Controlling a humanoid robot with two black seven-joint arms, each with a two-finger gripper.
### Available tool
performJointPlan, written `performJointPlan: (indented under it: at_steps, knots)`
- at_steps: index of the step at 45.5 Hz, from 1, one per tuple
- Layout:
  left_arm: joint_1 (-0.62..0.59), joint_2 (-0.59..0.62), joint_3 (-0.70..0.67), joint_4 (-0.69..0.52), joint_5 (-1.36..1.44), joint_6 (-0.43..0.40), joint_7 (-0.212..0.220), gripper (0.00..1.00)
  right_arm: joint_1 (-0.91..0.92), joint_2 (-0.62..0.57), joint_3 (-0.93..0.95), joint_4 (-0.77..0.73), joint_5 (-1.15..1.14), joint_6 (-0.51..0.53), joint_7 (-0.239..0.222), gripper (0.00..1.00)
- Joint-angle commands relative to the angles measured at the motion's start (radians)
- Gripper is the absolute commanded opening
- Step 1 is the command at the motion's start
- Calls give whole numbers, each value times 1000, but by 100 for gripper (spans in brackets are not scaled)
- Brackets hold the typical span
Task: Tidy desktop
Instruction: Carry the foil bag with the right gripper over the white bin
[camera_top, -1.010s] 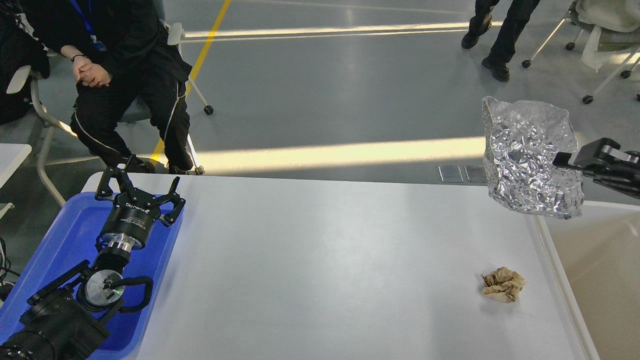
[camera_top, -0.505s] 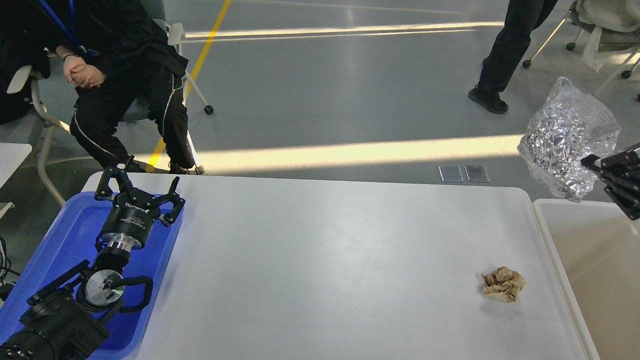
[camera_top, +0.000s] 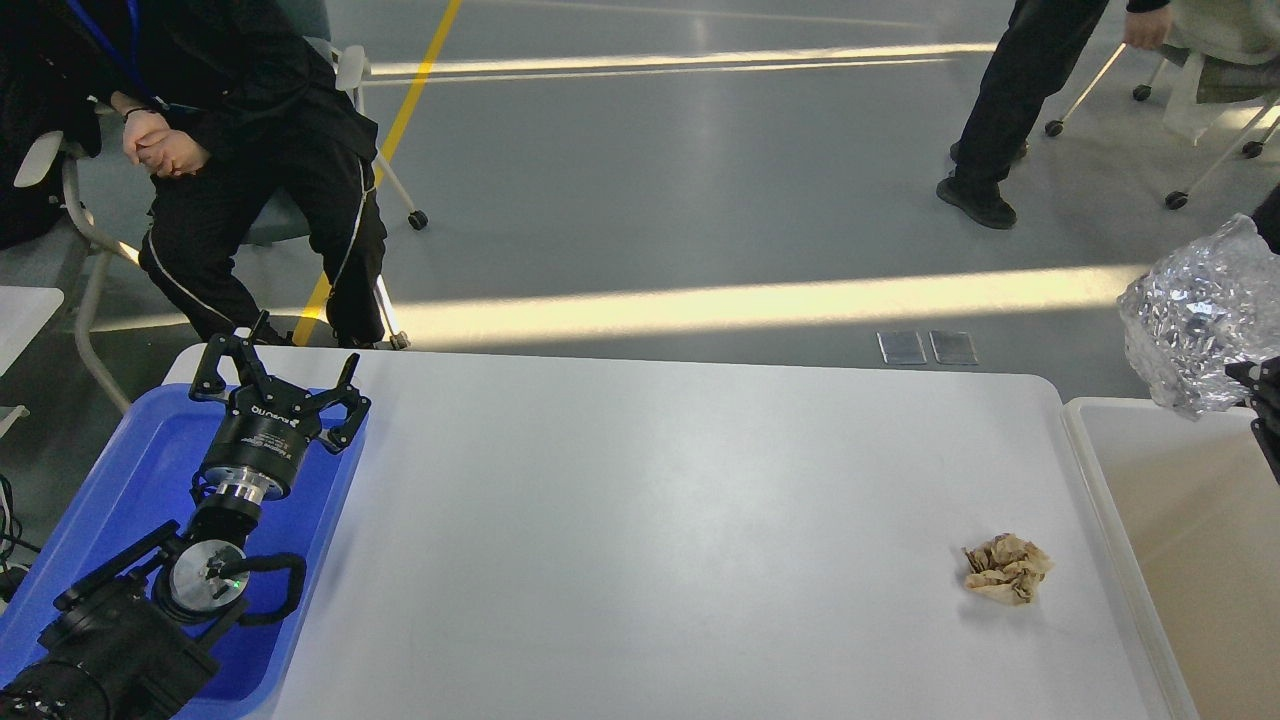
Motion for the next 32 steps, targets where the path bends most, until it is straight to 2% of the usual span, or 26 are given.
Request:
performJointPlan:
  at_steps: [1, 19, 26, 32]
  knots:
    - [0, 0, 1, 0, 0, 1, 0, 100, -76, 64, 7, -102, 58, -2, 9, 0]
    - [0, 0, 1, 0, 0, 1, 0, 100, -182, 211, 9, -353, 112, 55, -3, 0]
    - [0, 0, 0, 0, 0, -1, 0, 100, -208, 242, 9, -407, 127, 75, -8, 0]
    - [0, 0, 0, 0, 0, -1, 0, 100, -222, 259, 11, -457, 149, 78, -31, 0]
